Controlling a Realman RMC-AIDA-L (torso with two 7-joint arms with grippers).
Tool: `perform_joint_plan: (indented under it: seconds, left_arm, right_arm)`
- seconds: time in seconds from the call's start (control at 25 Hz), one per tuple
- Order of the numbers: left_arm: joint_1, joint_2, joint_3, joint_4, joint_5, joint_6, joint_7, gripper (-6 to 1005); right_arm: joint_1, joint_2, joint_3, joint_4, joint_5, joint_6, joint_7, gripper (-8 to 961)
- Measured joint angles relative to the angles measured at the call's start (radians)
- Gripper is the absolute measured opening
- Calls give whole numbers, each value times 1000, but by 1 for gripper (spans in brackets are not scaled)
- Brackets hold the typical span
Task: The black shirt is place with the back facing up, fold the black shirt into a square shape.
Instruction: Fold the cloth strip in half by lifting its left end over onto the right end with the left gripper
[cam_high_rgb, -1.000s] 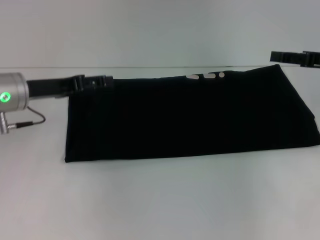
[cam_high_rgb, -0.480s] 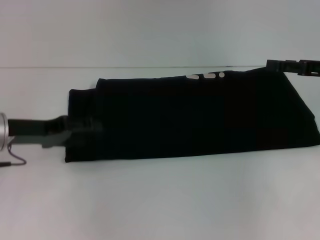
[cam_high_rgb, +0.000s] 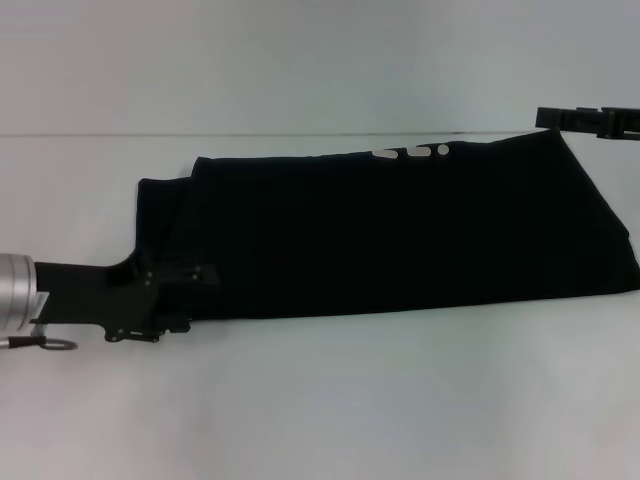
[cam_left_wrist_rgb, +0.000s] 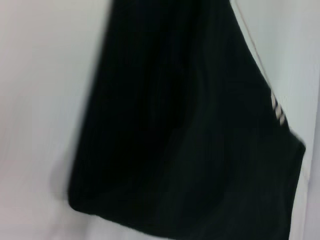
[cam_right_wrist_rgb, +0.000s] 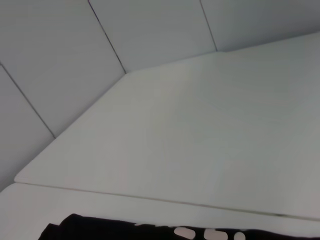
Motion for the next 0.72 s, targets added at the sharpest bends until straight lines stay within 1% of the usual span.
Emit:
perform_joint_plan:
  seconds: [0.24,0.44,0.6,0.72]
  left_arm:
    - [16,2,-58,-12,2,-38,-126,821]
    - [20,2,-61,-24,22,-43,-174,820]
    - [19,2,-59,-33,30,-52,-178,820]
    - [20,2,-59,-46,50,-70,-178,819]
  right_arm:
    - [7,2,-10,-11,0,24,-1,862]
    - [12,3,-18,-12,0,26,5,863]
    - [13,2,-52,-12,0,25,7,863]
    - [12,0,-71,-12,0,1,0,864]
